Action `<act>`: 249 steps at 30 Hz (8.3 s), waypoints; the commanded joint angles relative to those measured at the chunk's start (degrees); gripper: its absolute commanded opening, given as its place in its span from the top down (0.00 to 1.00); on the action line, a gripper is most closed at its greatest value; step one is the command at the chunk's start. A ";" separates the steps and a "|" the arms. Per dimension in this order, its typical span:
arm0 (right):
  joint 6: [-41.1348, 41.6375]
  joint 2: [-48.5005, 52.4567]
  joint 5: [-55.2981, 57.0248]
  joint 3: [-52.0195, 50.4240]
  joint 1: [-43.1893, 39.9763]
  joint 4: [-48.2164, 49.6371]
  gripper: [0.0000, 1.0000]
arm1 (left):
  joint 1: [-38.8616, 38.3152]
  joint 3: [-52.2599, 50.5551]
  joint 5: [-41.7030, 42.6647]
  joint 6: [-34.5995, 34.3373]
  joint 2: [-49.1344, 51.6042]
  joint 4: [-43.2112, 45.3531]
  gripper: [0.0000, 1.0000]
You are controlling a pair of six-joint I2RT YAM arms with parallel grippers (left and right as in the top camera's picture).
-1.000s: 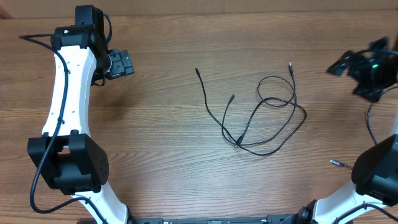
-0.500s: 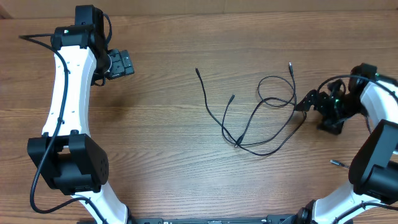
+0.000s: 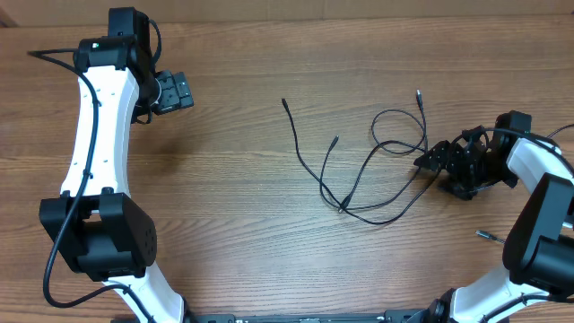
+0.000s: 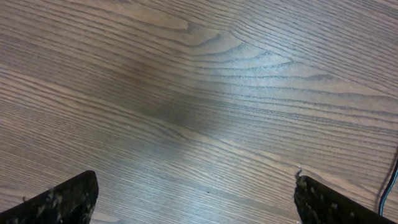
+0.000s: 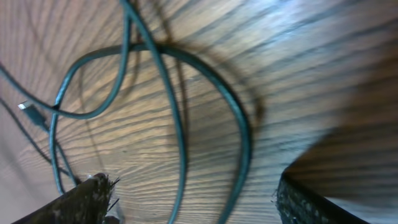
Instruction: Untangle cables
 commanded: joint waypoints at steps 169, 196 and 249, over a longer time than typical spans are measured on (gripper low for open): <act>2.21 31.47 26.88 55.10 18.64 -37.79 0.00 | -0.26 0.63 -0.31 -0.55 0.72 0.26 0.00; 5.16 31.50 40.41 44.19 9.51 -24.13 0.00 | -0.26 0.63 -0.31 -0.55 0.72 0.26 0.00; -4.35 -3.89 20.15 47.74 9.14 -24.41 0.00 | -0.26 0.63 -0.31 -0.55 0.72 0.26 0.00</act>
